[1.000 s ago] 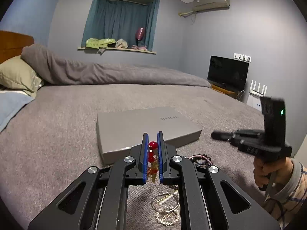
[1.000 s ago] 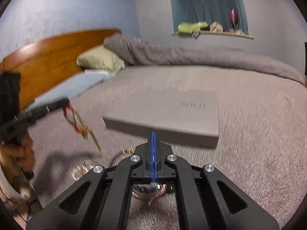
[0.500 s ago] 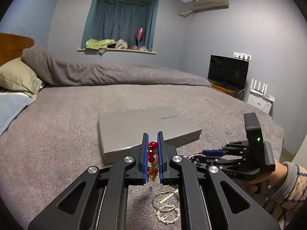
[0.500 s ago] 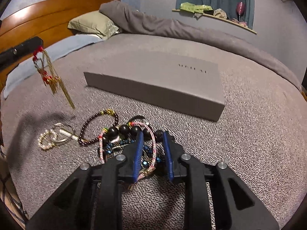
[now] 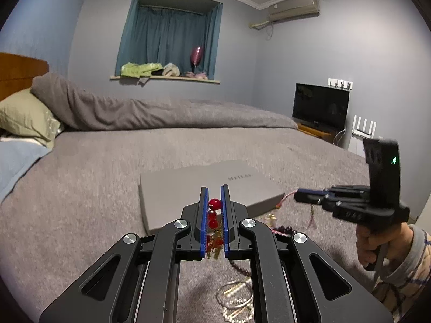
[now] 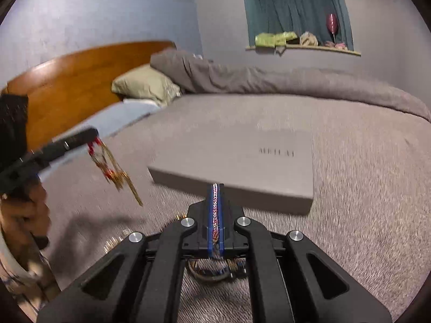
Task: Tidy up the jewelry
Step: 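Lift both held pieces and carry them over the grey MEILAI box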
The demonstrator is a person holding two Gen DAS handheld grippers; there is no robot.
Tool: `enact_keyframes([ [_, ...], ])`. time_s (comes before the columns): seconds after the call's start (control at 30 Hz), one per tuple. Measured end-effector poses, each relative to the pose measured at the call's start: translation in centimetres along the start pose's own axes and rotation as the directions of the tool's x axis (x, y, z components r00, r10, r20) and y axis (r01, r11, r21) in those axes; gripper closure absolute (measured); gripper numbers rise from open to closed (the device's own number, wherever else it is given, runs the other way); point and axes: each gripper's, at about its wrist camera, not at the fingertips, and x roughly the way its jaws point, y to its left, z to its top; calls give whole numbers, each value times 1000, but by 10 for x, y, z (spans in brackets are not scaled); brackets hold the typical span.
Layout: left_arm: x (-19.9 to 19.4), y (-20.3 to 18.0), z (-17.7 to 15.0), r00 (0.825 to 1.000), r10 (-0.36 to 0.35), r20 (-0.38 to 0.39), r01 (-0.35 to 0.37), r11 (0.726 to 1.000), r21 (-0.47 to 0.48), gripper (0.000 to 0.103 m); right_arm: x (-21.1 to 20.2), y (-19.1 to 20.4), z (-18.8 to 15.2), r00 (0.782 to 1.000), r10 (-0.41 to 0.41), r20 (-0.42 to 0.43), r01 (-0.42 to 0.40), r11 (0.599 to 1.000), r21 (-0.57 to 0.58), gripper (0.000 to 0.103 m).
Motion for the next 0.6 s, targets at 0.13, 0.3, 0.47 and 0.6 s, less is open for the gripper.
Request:
enact_keyframes([
  [0.13, 8, 2, 7, 1000, -6, 7, 6, 1000, -5, 93, -3, -3, 17, 999, -9, 41, 10, 1000, -11, 101],
  [0.3, 23, 1, 17, 1000, -12, 20, 12, 1000, -1, 94, 11, -15, 31, 998, -39, 49, 40, 999, -13, 100],
  [0.47, 46, 5, 31, 999, -20, 39, 21, 1000, -14, 93, 42, -25, 46, 997, -74, 39, 74, 997, -12, 100],
  [0.6, 69, 12, 42, 998, -15, 57, 16, 1000, -21, 93, 60, -34, 58, 995, -91, 45, 91, 996, -8, 100],
])
